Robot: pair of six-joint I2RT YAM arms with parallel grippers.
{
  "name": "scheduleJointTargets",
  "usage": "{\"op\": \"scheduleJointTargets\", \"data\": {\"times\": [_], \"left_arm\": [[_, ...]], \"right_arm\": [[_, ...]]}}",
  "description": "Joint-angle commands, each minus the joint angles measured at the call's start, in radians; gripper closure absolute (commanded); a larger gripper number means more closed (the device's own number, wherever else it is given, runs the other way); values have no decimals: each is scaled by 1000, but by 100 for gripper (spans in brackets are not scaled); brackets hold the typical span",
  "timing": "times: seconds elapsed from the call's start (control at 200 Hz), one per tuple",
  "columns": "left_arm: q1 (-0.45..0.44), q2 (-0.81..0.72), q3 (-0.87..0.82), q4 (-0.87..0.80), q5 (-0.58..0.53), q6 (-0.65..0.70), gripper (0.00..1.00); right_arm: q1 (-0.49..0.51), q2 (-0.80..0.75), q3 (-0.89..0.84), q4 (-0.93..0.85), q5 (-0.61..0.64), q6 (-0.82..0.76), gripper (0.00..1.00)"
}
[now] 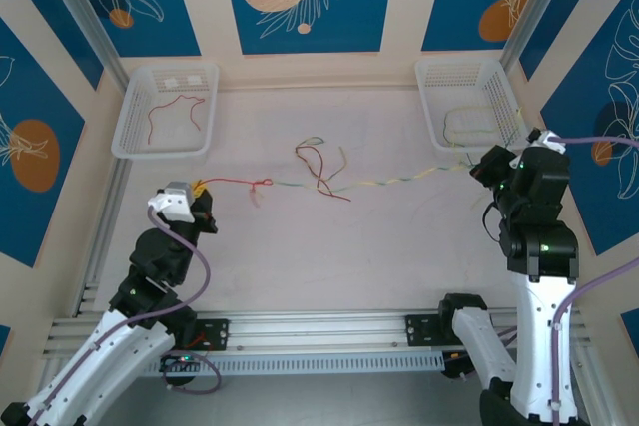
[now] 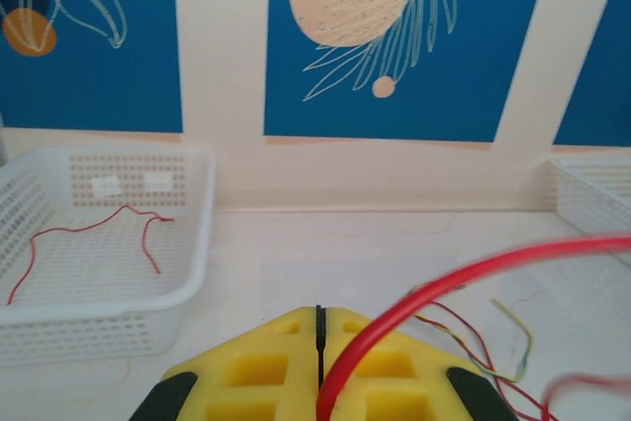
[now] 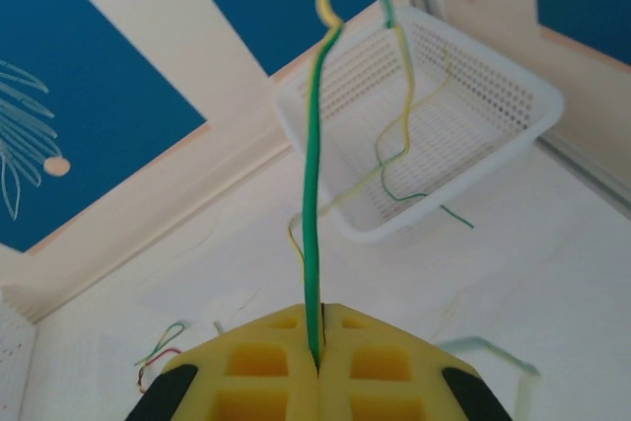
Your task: Untangle the cables
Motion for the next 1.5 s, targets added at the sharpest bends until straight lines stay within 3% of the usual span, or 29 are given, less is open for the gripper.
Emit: {"op": "scheduleJointTargets", "data": {"times": [0.0, 0.315, 0.435, 0.615, 0.965, 1.18, 1.26, 1.495], "left_arm": [[28, -16, -13, -9, -110, -33, 100], [69, -18, -5, -85, -246, -89, 100], [87, -25, -20, -73, -220, -104, 100], [108, -31, -19, -119, -266, -147, 100], [115, 3, 45, -73, -44, -130, 100], [124, 132, 165, -101, -77, -48, 100], [179, 263, 274, -146, -55, -24, 100], [515, 689, 649, -298, 247, -128, 100]], "right_arm": [[-57, -4, 32, -15, 9, -32, 100], [-149, 5, 85, -49, 36, -51, 100], [-168, 17, 97, -59, 13, -47, 100], [-197, 5, 101, -69, 35, -47, 100], [-196, -29, 56, 40, -293, -38, 100], [-168, -115, -51, 229, -549, -22, 100], [-149, -135, -67, 244, -544, -35, 100], [-120, -176, -106, 254, -522, -43, 100]]}}
